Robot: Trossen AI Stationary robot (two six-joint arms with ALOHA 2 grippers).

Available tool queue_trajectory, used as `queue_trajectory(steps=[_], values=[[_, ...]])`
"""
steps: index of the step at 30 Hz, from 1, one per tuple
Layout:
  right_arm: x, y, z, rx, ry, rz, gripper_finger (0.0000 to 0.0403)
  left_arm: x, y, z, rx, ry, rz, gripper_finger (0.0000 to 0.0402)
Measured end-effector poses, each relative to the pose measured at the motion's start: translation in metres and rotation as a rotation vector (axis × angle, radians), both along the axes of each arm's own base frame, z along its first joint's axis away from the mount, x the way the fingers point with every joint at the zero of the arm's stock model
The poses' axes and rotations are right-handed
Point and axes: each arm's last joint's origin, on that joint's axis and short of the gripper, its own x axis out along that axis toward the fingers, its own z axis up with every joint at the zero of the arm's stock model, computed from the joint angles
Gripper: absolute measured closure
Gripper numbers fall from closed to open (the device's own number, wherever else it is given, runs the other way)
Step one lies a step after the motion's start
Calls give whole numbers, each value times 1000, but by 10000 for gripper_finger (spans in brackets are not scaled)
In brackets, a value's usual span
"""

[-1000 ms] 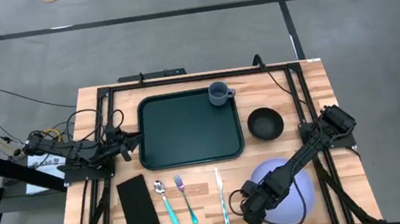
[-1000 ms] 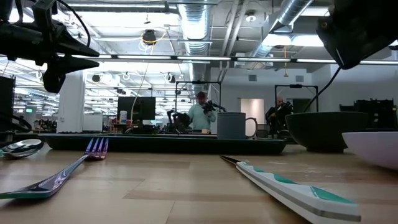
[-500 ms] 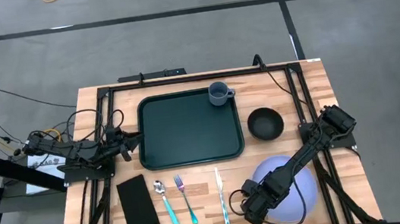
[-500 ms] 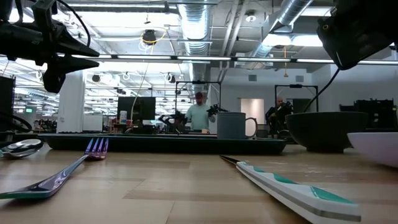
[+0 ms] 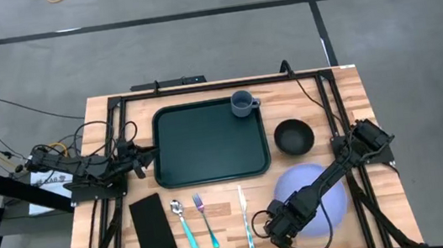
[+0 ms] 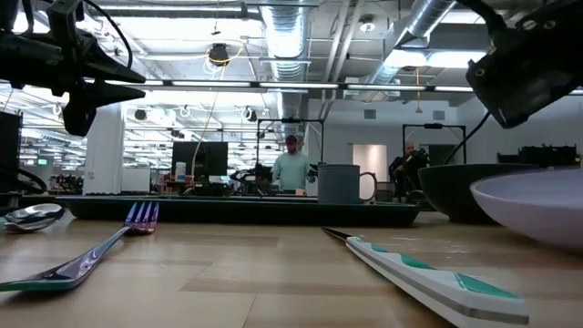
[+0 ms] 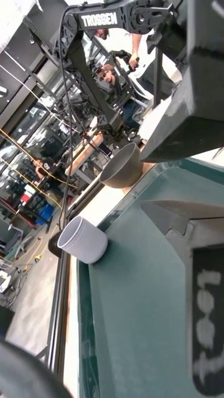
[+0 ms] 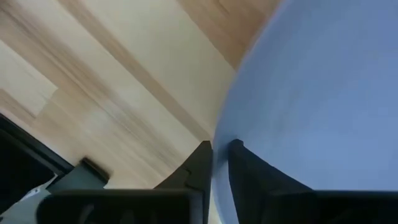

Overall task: Set up tray
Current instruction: Put the purple plate on the black serving tray below the gray mug

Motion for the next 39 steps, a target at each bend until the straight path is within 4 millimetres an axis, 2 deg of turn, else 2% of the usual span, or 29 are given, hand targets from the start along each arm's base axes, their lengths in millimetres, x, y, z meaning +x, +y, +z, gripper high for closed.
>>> queue_trajectory(steps=[4,8,18,30,39], values=[[2,-4,1,3,5,-4,391,0,0,0,0,1,0,306],[4,-6,2,5,16,-12,396,0,0,0,1,2,1,306],[13,-5,23,-121,-33,20,402,0,0,0,21,11,0,306],[25,1,60,-185,-172,258,402,0,0,0,24,13,0,306],[29,-1,66,-200,-221,472,402,0,0,0,23,12,0,306]])
